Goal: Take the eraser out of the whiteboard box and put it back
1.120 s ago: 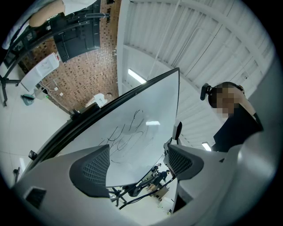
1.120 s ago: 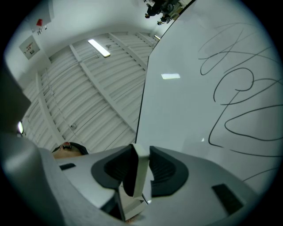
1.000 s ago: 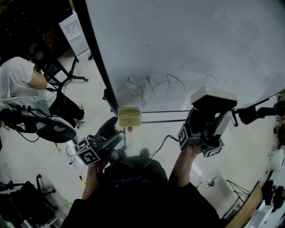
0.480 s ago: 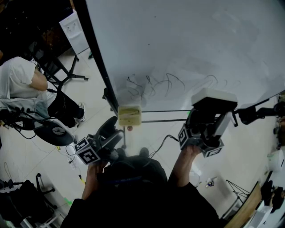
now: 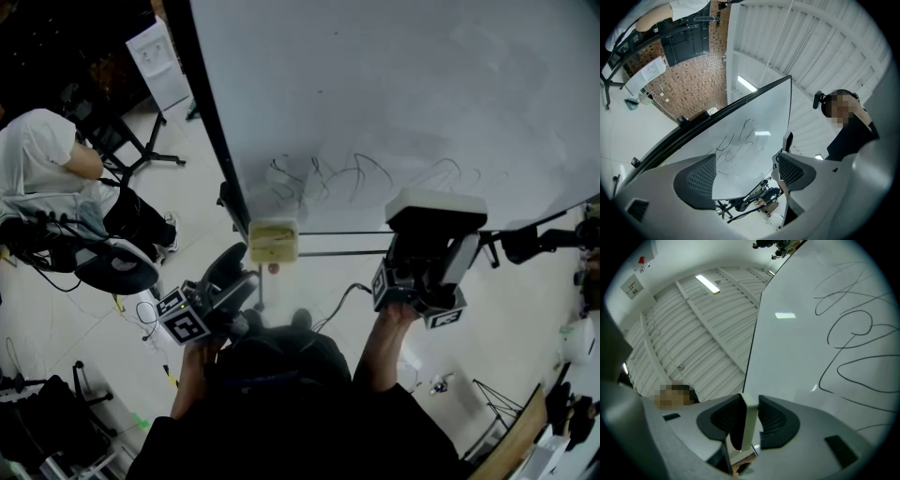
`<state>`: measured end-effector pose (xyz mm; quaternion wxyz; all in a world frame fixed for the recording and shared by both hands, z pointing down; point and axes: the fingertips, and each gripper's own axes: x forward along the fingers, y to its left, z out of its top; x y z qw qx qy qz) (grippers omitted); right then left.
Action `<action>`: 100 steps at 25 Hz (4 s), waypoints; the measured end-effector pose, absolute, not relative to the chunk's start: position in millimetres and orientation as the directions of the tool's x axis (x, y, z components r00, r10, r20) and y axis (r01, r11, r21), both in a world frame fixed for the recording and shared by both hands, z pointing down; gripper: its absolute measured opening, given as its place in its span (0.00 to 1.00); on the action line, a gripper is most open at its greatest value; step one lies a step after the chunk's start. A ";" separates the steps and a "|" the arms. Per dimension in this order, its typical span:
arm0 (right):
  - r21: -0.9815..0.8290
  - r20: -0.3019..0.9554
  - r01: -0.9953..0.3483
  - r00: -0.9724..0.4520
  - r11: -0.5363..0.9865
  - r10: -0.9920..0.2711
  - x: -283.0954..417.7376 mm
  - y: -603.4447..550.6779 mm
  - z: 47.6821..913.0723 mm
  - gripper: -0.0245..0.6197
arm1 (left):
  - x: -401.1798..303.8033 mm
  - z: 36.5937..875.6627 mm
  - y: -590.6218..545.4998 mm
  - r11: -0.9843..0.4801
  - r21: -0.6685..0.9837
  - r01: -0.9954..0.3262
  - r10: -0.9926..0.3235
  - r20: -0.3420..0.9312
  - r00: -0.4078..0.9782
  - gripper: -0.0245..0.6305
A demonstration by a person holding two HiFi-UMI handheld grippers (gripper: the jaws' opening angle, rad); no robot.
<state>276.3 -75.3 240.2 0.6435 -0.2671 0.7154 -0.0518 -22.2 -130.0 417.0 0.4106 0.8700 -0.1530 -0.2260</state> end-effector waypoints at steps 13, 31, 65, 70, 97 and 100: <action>-0.397 -0.840 -0.359 -0.229 0.845 -0.492 225.3 -97.3 238.9 0.27 | -30.2 419.7 -130.6 -0.615 0.784 -0.082 -0.461 -0.273 0.845 0.66; -0.388 -0.732 -0.440 -0.386 0.810 -0.561 186.2 -118.6 262.3 0.27 | -35.8 422.7 -131.0 -0.608 0.790 -0.079 -0.470 -0.279 0.837 0.66; -0.409 -0.458 -0.540 -0.575 0.735 -0.678 135.7 -152.1 356.4 0.27 | -46.6 431.0 -130.5 -0.589 0.803 -0.092 -0.490 -0.264 0.831 0.66; -0.388 -0.416 -0.561 -0.601 0.731 -0.683 128.2 -154.6 366.1 0.27 | -46.7 431.4 -130.7 -0.588 0.803 -0.093 -0.492 -0.264 0.830 0.66; -0.259 -0.185 -0.636 -0.706 0.727 -0.684 89.8 -162.7 427.0 0.27 | -47.6 433.7 -128.2 -0.582 0.806 -0.102 -0.496 -0.253 0.831 0.66; -0.246 -0.165 -0.637 -0.715 0.730 -0.679 86.3 -162.8 433.6 0.27 | -48.4 435.3 -127.9 -0.579 0.809 -0.106 -0.500 -0.250 0.829 0.66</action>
